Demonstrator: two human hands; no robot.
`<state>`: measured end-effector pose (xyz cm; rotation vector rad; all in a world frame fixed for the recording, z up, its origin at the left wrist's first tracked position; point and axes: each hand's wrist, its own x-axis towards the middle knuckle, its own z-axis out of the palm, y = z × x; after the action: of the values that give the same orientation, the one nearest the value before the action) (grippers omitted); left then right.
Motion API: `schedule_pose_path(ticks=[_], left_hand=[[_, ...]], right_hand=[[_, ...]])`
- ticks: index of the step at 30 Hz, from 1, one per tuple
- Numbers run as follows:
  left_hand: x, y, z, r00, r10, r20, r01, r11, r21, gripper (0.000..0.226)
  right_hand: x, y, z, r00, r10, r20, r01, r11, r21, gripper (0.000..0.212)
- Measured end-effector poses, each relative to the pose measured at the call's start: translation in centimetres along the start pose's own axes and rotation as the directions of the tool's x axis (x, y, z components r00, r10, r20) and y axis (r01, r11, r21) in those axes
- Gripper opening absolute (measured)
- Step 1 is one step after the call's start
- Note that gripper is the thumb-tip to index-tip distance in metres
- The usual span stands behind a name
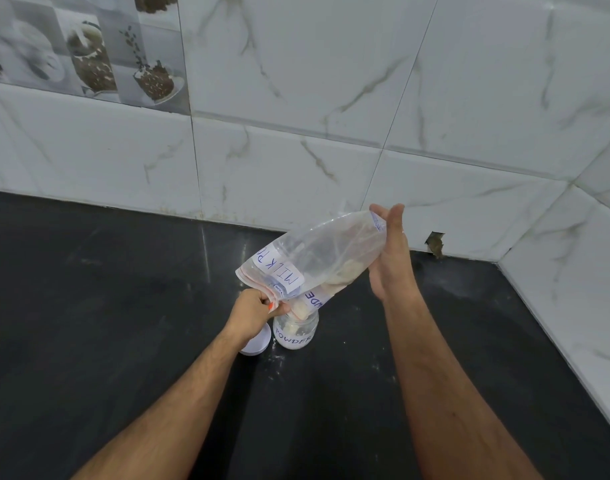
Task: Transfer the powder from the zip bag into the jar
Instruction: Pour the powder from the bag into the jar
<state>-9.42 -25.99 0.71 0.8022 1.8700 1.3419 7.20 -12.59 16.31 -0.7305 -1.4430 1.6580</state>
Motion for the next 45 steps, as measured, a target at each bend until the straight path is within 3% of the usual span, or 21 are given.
schedule_pose_path(ticks=[2, 5, 7, 10, 15, 20, 26, 31, 36, 39, 45], left_hand=[[0.0, 0.0, -0.1, 1.000, 0.001, -0.002, -0.001, 1.000, -0.004, 0.019], [0.1, 0.1, -0.2, 1.000, 0.006, -0.003, -0.006, 1.000, -0.003, 0.016], [0.0, 0.1, 0.0, 1.000, 0.013, 0.005, -0.013, 1.000, 0.017, 0.015], [0.1, 0.0, -0.1, 0.999, 0.030, 0.014, -0.031, 0.998, 0.051, 0.022], [0.1, 0.3, -0.6, 0.996, 0.081, 0.029, -0.083, 0.993, 0.083, 0.021], [0.0, 0.2, -0.8, 0.996, 0.083, 0.035, -0.085, 0.995, 0.048, 0.031], [-0.6, 0.2, -0.5, 0.993, 0.102, 0.064, -0.098, 0.994, -0.057, 0.035], [-0.5, 0.0, -0.3, 0.997, 0.050, 0.060, -0.043, 0.992, -0.117, 0.024], [-0.5, 0.0, -0.5, 0.995, 0.062, 0.082, -0.051, 0.990, -0.129, 0.032], [-0.6, 0.3, -0.5, 0.993, 0.075, 0.087, -0.063, 0.989, -0.137, 0.036], [-0.6, 0.6, -0.5, 0.993, 0.070, 0.090, -0.058, 0.990, -0.131, 0.036]], right_hand=[[0.1, 0.1, 0.1, 0.999, -0.034, 0.030, 0.035, 0.999, -0.026, 0.099], [-0.1, 0.7, 0.1, 0.997, -0.053, 0.058, 0.055, 0.997, -0.046, 0.056], [-0.3, 1.1, -0.2, 0.999, -0.042, 0.000, 0.042, 0.996, -0.079, 0.033], [-0.3, 1.3, 0.0, 0.994, -0.051, -0.102, 0.031, 0.982, -0.187, 0.023], [0.5, 0.6, 1.8, 0.966, -0.105, -0.235, 0.046, 0.969, -0.241, 0.028], [0.2, 0.2, 2.7, 0.980, -0.113, -0.161, 0.073, 0.970, -0.234, 0.037], [0.0, -0.5, 2.5, 0.999, 0.030, -0.018, -0.033, 0.986, -0.161, 0.043], [0.4, 1.2, 1.1, 0.991, 0.058, 0.118, -0.049, 0.996, -0.077, 0.066], [-0.3, 4.1, -0.5, 0.939, 0.304, 0.158, -0.299, 0.953, -0.056, 0.119], [-0.4, 4.7, -0.6, 0.918, 0.329, 0.221, -0.314, 0.944, -0.102, 0.114], [-0.3, 5.0, -0.4, 0.941, 0.175, 0.288, -0.142, 0.981, -0.132, 0.105]])
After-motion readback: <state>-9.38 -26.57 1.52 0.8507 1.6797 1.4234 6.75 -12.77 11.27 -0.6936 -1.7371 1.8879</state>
